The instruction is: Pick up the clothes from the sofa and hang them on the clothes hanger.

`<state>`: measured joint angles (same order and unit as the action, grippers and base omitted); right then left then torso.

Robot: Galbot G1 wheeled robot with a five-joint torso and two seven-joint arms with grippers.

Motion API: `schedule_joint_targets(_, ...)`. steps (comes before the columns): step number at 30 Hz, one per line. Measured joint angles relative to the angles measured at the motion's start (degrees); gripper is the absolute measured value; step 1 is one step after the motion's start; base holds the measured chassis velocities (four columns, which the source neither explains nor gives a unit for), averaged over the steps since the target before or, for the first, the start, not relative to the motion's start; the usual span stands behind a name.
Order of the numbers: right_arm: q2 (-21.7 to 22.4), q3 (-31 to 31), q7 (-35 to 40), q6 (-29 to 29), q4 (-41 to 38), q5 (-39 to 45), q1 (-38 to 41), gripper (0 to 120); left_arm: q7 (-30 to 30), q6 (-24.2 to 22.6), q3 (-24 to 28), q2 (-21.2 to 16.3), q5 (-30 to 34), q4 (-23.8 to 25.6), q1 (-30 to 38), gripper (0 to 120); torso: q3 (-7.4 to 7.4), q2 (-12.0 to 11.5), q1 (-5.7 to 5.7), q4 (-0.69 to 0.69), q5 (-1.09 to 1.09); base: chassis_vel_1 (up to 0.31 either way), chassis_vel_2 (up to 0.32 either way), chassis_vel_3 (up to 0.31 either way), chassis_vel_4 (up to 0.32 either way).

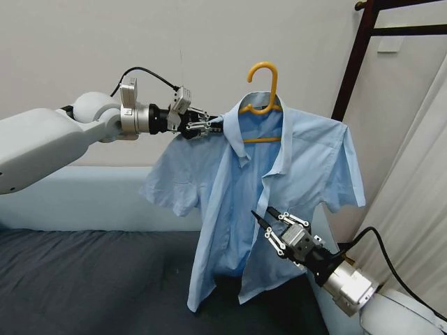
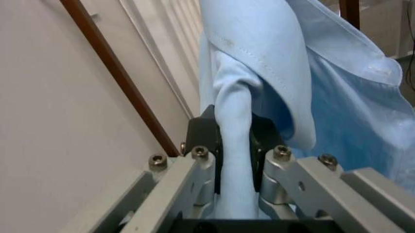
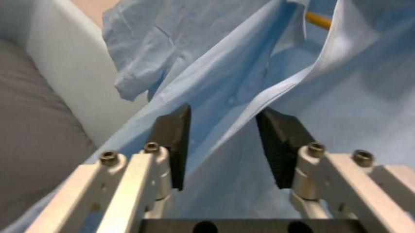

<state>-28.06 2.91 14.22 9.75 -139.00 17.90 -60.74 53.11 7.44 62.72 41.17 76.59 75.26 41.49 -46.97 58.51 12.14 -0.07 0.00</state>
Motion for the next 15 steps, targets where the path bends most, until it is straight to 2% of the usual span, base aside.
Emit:
schedule_joint_targets(2,-1.42,4.04,0.05,-0.15,-1.35,2.15,-4.31,52,0.23,0.45,-2.13,0.16,-0.02,-1.15,-1.58,8,0.00,0.00,0.00,0.03,-0.01,0.000,0.000,0.000,0.000)
schedule_joint_targets(3,-1.42,4.04,0.05,-0.15,-1.35,2.15,-4.31,52,0.23,0.45,-2.13,0.16,-0.02,-1.15,-1.58,8,0.00,0.00,0.00,0.03,-0.01,0.000,0.000,0.000,0.000)
schedule_joint_targets(5,-2.49,10.16,0.44,0.03,-3.25,6.62,-9.82,62,0.54,0.67,-3.64,0.40,-0.28,-2.12,-3.09,8,0.00,0.00,0.00,0.00,-0.01,0.000,0.000,0.000,0.000)
schedule_joint_targets(6,-2.49,10.16,0.44,0.03,-3.25,6.62,-9.82,62,0.54,0.67,-3.64,0.40,-0.28,-2.12,-3.09,8,0.00,0.00,0.00,0.00,-0.01,0.000,0.000,0.000,0.000)
schedule_joint_targets(9,-2.20,22.06,-1.81,1.64,-4.31,16.70,-14.49,77,2.49,0.76,-4.27,0.69,-1.08,-2.93,-3.98,8,0.01,0.00,0.00,-0.02,-0.02,0.000,0.000,0.000,0.000)
schedule_joint_targets(11,-0.85,28.04,-3.87,2.27,-4.44,23.85,-14.80,85,4.04,0.77,-4.38,1.01,-1.77,-3.48,-4.14,8,0.00,0.00,0.00,-0.01,0.01,0.000,0.000,0.000,0.000)
schedule_joint_targets(12,-0.85,28.04,-3.87,2.27,-4.44,23.85,-14.80,85,4.04,0.77,-4.38,1.01,-1.77,-3.48,-4.14,8,0.00,0.00,0.00,-0.01,0.01,0.000,0.000,0.000,0.000)
schedule_joint_targets(15,2.84,32.88,-6.34,3.25,-3.36,34.04,-11.37,96,5.83,0.77,-4.59,1.18,-2.58,-3.59,-4.56,8,0.01,0.00,0.00,-0.01,0.01,0.000,0.000,0.000,0.000)
